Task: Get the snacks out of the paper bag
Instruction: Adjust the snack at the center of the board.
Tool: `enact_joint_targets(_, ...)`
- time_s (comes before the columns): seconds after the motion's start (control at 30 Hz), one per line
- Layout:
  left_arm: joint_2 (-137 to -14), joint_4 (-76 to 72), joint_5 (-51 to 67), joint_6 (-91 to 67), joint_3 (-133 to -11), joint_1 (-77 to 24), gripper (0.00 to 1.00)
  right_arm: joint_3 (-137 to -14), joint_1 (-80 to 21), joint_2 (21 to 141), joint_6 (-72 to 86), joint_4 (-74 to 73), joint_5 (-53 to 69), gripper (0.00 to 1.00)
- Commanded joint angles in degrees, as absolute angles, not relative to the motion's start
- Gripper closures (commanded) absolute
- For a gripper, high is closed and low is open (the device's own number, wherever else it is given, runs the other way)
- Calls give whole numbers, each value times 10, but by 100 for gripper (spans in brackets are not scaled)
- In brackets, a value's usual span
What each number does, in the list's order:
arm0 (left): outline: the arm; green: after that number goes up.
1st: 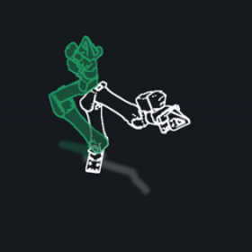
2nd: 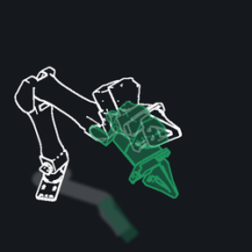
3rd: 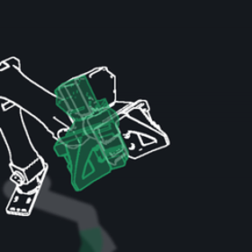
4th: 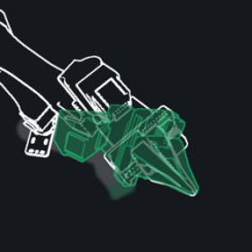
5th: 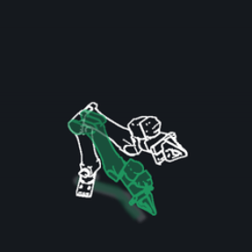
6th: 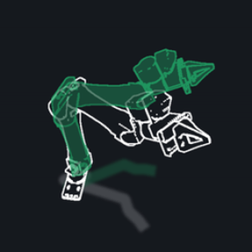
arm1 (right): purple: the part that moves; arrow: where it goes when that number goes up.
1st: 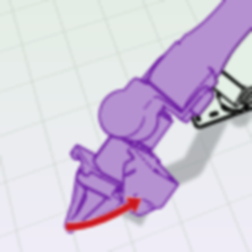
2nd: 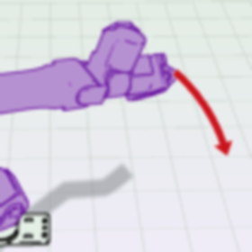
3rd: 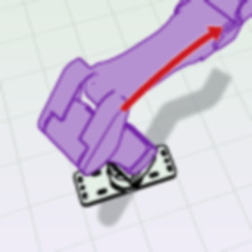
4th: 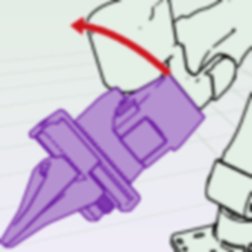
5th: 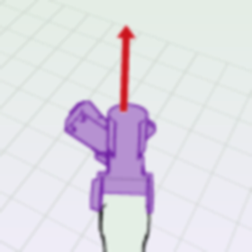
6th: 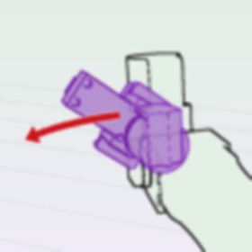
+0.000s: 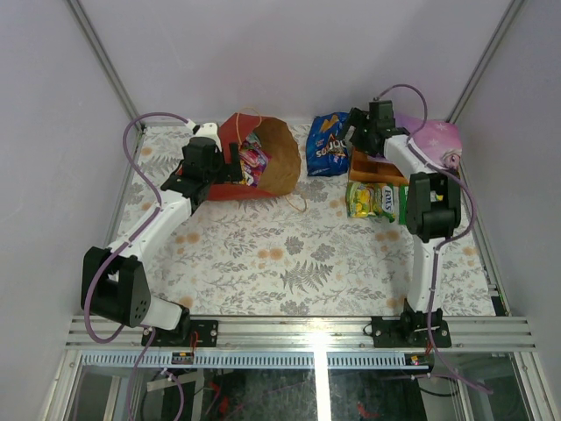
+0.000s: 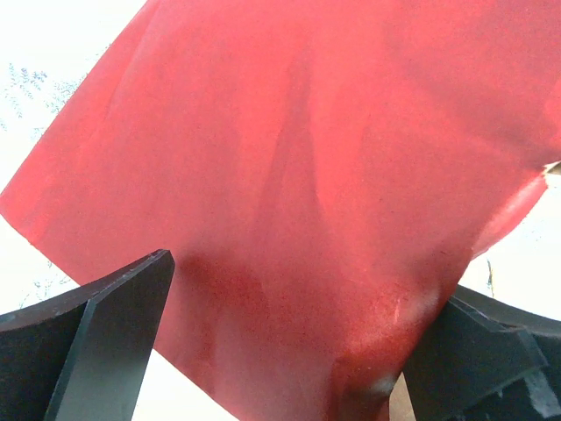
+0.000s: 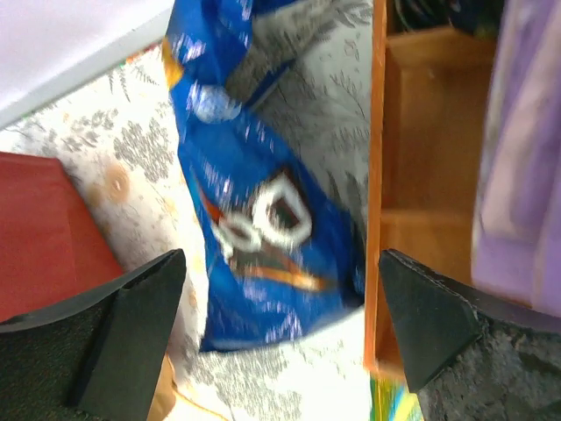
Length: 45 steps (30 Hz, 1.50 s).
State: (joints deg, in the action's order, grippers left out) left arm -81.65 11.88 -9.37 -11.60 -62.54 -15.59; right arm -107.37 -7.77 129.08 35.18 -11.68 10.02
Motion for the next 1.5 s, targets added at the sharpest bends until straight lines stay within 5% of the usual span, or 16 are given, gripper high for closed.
enact_joint_targets(0.0, -815, 103, -103, -116, -624, -149, 0, -964, -155, 1132, 294, -42, -63, 0)
enact_joint_targets(0.2, -804, 102, -101, -117, -620, -149, 0, -918, -196, 1122, 285, -30, -67, 7)
enact_joint_targets(0.43, -796, 98, -99, -118, -617, -149, 0, -963, -212, 1181, 241, -80, -22, 40)
enact_joint_targets(0.57, -799, 98, -97, -118, -619, -149, 0, -970, -212, 1220, 248, -101, -17, 47)
enact_joint_targets(0.97, -801, 100, -101, -117, -620, -149, 0, -771, -215, 1194, 344, -16, 40, 72)
enact_joint_targets(1.23, -799, 101, -104, -118, -620, -149, 0, -694, -251, 1114, 371, 18, 47, 71)
enact_joint_targets(1.37, -800, 102, -101, -118, -620, -149, 0, -744, -249, 1068, 343, -9, -31, 46)
enact_joint_targets(1.47, -798, 102, -101, -118, -620, -149, 0, -808, -234, 1082, 335, -61, -63, 39)
